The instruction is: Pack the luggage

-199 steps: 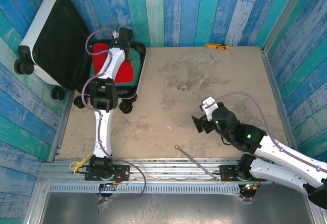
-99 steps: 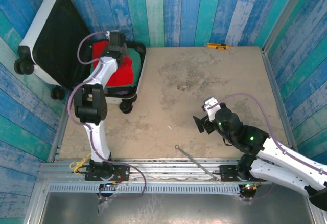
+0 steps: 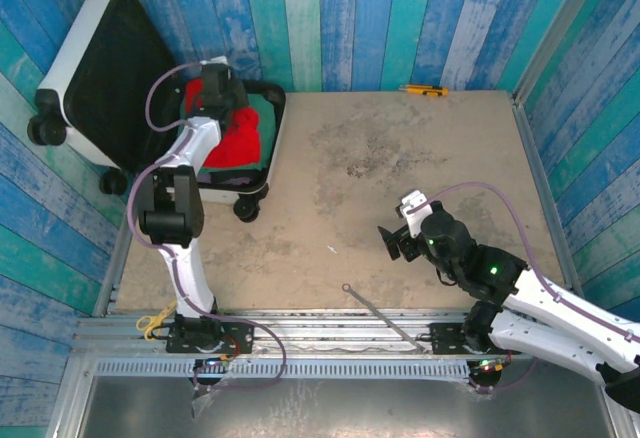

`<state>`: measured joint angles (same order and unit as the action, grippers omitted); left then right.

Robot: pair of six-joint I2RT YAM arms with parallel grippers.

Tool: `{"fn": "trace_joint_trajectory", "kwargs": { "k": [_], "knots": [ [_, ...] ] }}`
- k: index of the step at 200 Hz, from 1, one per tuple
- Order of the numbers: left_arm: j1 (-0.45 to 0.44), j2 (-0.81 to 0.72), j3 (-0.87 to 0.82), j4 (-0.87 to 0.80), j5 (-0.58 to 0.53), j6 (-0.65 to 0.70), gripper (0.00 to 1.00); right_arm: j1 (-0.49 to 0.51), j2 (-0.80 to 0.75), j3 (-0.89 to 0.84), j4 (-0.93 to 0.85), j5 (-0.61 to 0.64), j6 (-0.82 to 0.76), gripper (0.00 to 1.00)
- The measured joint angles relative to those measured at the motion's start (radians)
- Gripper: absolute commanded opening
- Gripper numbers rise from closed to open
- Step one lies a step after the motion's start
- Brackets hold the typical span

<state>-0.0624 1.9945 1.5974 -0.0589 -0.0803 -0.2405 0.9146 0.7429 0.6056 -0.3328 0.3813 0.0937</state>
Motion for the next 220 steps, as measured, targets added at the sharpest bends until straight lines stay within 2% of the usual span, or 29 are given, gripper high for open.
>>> {"fn": "trace_joint_trajectory", "kwargs": {
  "k": [47, 156, 160, 163, 172, 183, 194, 201, 204, 220],
  "knots": [
    [0.018, -0.045, -0.168, 0.182, 0.095, -0.038, 0.0, 0.0, 0.0, 0.0, 0.0, 0.002, 0.0, 1.0],
    [0.079, -0.105, -0.328, 0.496, 0.302, -0.148, 0.0, 0.0, 0.0, 0.0, -0.001, 0.004, 0.0, 1.0],
    [0.081, -0.105, -0.328, 0.502, 0.308, -0.153, 0.05, 0.0, 0.0, 0.0, -0.001, 0.004, 0.0, 1.0],
    [0.083, -0.105, -0.328, 0.509, 0.312, -0.156, 0.12, 0.0, 0.0, 0.0, -0.001, 0.004, 0.0, 1.0],
    [0.085, -0.105, -0.327, 0.518, 0.325, -0.159, 0.45, 0.0, 0.0, 0.0, -0.001, 0.005, 0.0, 1.0],
    [0.087, -0.105, -0.318, 0.517, 0.343, -0.166, 0.57, 0.0, 0.0, 0.0, -0.001, 0.004, 0.0, 1.0],
    [0.087, -0.105, -0.295, 0.496, 0.358, -0.167, 0.81, 0.0, 0.0, 0.0, -0.001, 0.005, 0.0, 1.0],
    [0.087, -0.103, -0.267, 0.473, 0.36, -0.167, 0.91, 0.0, 0.0, 0.0, -0.001, 0.005, 0.0, 1.0],
    [0.087, -0.101, -0.254, 0.464, 0.359, -0.167, 0.99, 0.0, 0.0, 0.0, -0.001, 0.005, 0.0, 1.0],
    [0.085, -0.085, -0.169, 0.409, 0.345, -0.161, 0.94, 0.0, 0.0, 0.0, -0.001, 0.005, 0.0, 1.0]
  ]
}}
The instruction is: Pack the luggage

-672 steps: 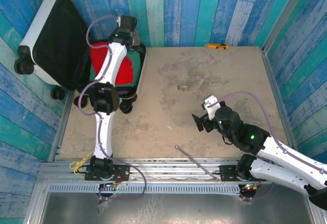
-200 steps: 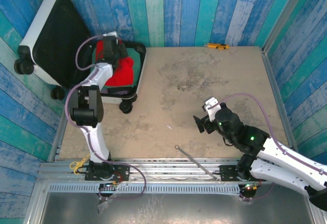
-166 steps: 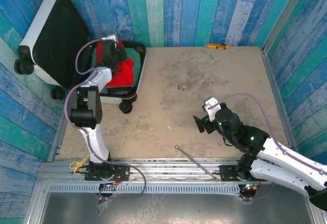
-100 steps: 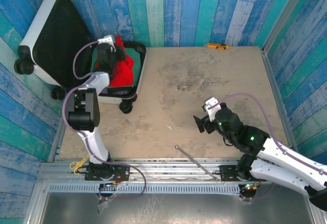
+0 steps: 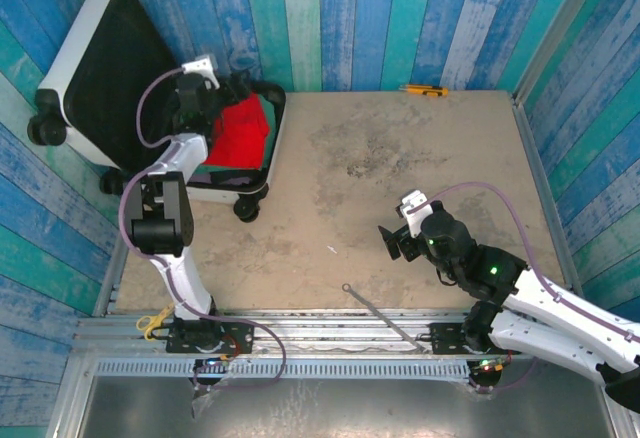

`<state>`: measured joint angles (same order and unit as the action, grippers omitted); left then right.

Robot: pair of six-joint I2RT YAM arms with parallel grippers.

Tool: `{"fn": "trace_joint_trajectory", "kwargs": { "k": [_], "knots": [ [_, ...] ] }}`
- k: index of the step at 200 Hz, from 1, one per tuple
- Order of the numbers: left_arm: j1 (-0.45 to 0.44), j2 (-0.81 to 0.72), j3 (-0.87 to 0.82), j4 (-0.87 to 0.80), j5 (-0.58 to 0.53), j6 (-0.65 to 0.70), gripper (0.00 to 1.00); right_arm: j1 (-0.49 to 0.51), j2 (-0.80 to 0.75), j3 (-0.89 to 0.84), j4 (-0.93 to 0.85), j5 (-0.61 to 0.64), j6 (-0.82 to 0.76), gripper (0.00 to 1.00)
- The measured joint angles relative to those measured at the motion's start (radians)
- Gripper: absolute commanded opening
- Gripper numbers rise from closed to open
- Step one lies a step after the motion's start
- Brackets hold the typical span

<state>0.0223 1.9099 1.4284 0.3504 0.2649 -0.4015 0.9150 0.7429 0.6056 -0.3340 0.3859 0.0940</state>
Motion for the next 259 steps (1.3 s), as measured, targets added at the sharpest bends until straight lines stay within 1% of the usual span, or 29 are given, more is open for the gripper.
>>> {"fn": "trace_joint_trajectory", "kwargs": {
  "k": [11, 26, 45, 71, 87, 111, 132, 144, 154, 162, 170, 177, 189, 198, 212, 220, 240, 259],
  "knots": [
    [0.0, 0.004, 0.039, -0.028, -0.015, 0.008, 0.94, 0.0, 0.0, 0.0, 0.0, 0.0, 0.0, 1.0],
    [0.0, 0.004, 0.045, -0.038, -0.04, 0.016, 0.94, 0.0, 0.0, 0.0, 0.0, 0.0, 0.0, 1.0],
    [0.0, 0.004, 0.031, -0.067, -0.088, 0.021, 1.0, 0.0, 0.0, 0.0, -0.001, 0.0, 0.002, 1.0],
    [0.0, 0.002, 0.034, -0.156, -0.184, 0.023, 0.8, 0.0, 0.001, 0.0, -0.002, -0.001, 0.003, 1.0],
    [0.0, 0.002, 0.055, -0.218, -0.223, 0.018, 0.72, 0.0, 0.003, 0.0, -0.003, -0.002, 0.003, 1.0],
    [-0.011, 0.002, 0.106, -0.286, -0.227, 0.035, 0.59, 0.0, 0.008, 0.0, -0.002, -0.005, 0.004, 1.0],
    [-0.055, 0.004, 0.193, -0.372, -0.227, 0.063, 0.44, 0.0, 0.015, 0.0, -0.002, -0.007, 0.005, 1.0],
    [-0.088, 0.014, 0.266, -0.422, -0.23, 0.073, 0.41, 0.0, 0.015, 0.0, -0.002, -0.008, 0.005, 1.0],
    [-0.111, 0.038, 0.326, -0.447, -0.235, 0.062, 0.36, 0.0, 0.014, 0.0, -0.003, -0.008, 0.005, 1.0],
    [-0.122, 0.062, 0.367, -0.465, -0.238, 0.051, 0.35, 0.0, 0.013, 0.0, -0.004, -0.008, 0.005, 1.0],
    [-0.124, 0.086, 0.393, -0.482, -0.241, 0.038, 0.35, 0.0, 0.007, 0.0, -0.008, -0.008, 0.005, 1.0],
    [-0.119, 0.109, 0.4, -0.496, -0.244, 0.021, 0.38, 0.0, 0.0, 0.0, -0.013, -0.007, 0.005, 1.0],
    [-0.096, 0.148, 0.389, -0.512, -0.238, -0.01, 0.53, 0.0, -0.019, 0.0, -0.018, -0.007, 0.008, 1.0],
    [-0.071, 0.178, 0.371, -0.523, -0.219, -0.032, 0.59, 0.0, -0.034, 0.0, -0.018, -0.006, 0.01, 1.0],
    [-0.032, 0.223, 0.352, -0.541, -0.18, -0.056, 0.74, 0.0, -0.054, 0.0, -0.018, -0.004, 0.013, 1.0],
    [-0.01, 0.246, 0.347, -0.549, -0.153, -0.061, 0.79, 0.0, -0.06, 0.0, -0.018, -0.004, 0.014, 1.0],
    [0.011, 0.256, 0.347, -0.532, -0.093, -0.053, 0.89, 0.0, -0.06, 0.0, -0.018, -0.004, 0.019, 1.0],
    [0.005, 0.233, 0.312, -0.488, -0.072, -0.029, 0.94, 0.0, -0.056, 0.0, -0.018, -0.005, 0.021, 1.0]
  ]
}}
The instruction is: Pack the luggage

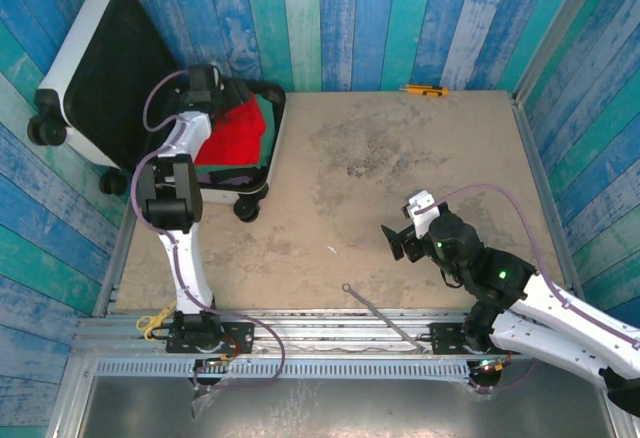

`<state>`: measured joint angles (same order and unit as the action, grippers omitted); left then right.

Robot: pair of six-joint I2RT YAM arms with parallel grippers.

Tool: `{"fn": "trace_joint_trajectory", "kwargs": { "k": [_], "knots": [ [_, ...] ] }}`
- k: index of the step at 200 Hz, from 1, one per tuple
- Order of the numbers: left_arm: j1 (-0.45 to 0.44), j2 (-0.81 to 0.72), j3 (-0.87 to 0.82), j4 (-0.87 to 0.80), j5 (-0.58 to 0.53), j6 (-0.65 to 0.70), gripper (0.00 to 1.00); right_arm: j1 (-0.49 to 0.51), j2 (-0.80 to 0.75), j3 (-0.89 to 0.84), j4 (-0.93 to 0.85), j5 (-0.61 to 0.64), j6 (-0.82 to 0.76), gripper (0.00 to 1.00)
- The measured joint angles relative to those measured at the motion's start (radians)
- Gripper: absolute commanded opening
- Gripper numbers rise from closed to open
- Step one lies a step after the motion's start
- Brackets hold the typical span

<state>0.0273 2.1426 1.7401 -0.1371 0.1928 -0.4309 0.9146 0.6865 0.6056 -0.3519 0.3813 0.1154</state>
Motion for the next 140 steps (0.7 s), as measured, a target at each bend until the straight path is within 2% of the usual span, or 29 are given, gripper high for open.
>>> {"fn": "trace_joint_trajectory", "kwargs": {
  "k": [19, 32, 54, 95, 117, 129, 140],
  "knots": [
    [-0.012, -0.09, -0.135, 0.052, -0.029, 0.039, 0.95, 0.0, 0.007, 0.0, 0.001, -0.003, 0.001, 1.0],
    [-0.022, -0.185, -0.223, 0.058, -0.108, 0.07, 0.95, 0.0, 0.016, 0.0, 0.003, -0.011, 0.0, 1.0],
    [-0.038, -0.375, -0.303, 0.043, -0.308, 0.129, 0.96, 0.0, 0.042, 0.015, 0.006, -0.024, -0.002, 1.0],
    [-0.047, -0.689, -0.281, 0.011, -0.646, 0.244, 0.96, 0.0, 0.09, 0.066, 0.025, -0.042, -0.027, 1.0],
    [-0.06, -0.806, -0.318, 0.007, -0.809, 0.362, 0.96, 0.0, 0.111, 0.078, 0.047, -0.05, -0.037, 1.0],
    [-0.071, -0.837, -0.341, -0.007, -0.904, 0.433, 1.0, 0.0, 0.13, 0.085, 0.057, -0.06, -0.045, 1.0],
    [-0.077, -0.837, -0.352, -0.021, -0.986, 0.492, 0.95, 0.0, 0.157, 0.1, 0.06, -0.07, -0.054, 1.0]
  ]
}}
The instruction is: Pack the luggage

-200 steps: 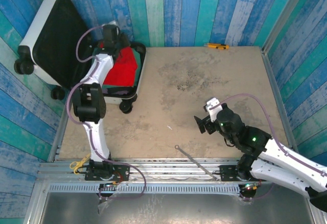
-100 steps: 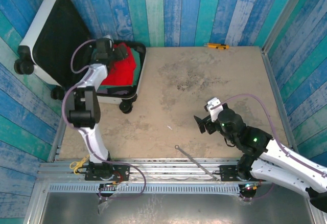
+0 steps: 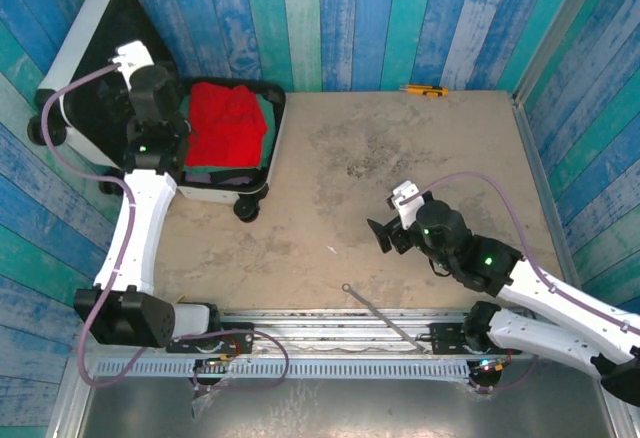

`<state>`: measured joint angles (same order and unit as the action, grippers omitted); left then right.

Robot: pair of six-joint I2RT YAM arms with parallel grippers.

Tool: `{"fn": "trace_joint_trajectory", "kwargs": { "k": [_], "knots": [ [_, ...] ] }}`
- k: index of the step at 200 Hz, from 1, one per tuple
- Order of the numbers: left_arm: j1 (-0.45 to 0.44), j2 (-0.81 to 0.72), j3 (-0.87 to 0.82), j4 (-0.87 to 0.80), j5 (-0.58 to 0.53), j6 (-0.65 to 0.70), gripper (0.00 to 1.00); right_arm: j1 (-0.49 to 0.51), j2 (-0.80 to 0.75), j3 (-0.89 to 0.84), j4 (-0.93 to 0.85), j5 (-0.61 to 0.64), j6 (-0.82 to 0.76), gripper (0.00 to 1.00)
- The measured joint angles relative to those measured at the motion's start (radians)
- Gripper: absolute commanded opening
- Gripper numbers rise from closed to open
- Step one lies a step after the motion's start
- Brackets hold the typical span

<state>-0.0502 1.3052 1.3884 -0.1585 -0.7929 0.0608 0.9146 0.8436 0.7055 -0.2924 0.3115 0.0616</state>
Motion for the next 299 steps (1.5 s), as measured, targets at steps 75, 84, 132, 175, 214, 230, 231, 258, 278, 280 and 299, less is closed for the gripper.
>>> {"fn": "trace_joint_trajectory", "kwargs": {
  "k": [75, 84, 132, 175, 214, 230, 231, 258, 278, 280, 299],
  "knots": [
    [0.055, 0.272, 0.085, -0.241, -0.348, 0.213, 0.94, 0.0, 0.171, 0.205, -0.047, -0.046, -0.073, 1.0],
    [0.062, 0.27, 0.085, -0.246, -0.362, 0.232, 0.94, 0.0, 0.189, 0.231, -0.057, -0.047, -0.079, 1.0],
    [0.046, 0.209, 0.051, -0.089, -0.378, 0.453, 0.9, 0.0, 0.32, 0.294, -0.085, -0.069, -0.081, 1.0],
    [0.055, 0.174, 0.056, 0.023, -0.391, 0.618, 0.85, 0.0, 0.447, 0.394, -0.135, -0.106, -0.084, 0.99],
    [0.127, 0.209, 0.181, -0.062, -0.354, 0.592, 0.87, 0.0, 0.505, 0.504, -0.172, -0.122, -0.089, 0.99],
    [0.147, 0.237, 0.222, -0.093, -0.338, 0.571, 0.89, 0.0, 0.509, 0.518, -0.181, -0.13, -0.087, 0.99],
    [0.148, 0.238, 0.224, -0.095, -0.338, 0.571, 0.89, 0.0, 0.509, 0.519, -0.182, -0.13, -0.086, 0.99],
    [0.171, 0.306, 0.284, -0.188, -0.292, 0.517, 0.88, 0.0, 0.51, 0.525, -0.201, -0.136, -0.078, 0.99],
    [0.2, 0.35, 0.318, -0.264, -0.248, 0.473, 0.88, 0.0, 0.511, 0.534, -0.224, -0.136, -0.077, 0.99],
    [0.203, 0.353, 0.321, -0.272, -0.244, 0.47, 0.88, 0.0, 0.512, 0.536, -0.226, -0.136, -0.077, 0.99],
    [0.235, 0.379, 0.344, -0.323, -0.219, 0.439, 0.84, 0.0, 0.513, 0.548, -0.24, -0.135, -0.077, 0.99]
  ]
}}
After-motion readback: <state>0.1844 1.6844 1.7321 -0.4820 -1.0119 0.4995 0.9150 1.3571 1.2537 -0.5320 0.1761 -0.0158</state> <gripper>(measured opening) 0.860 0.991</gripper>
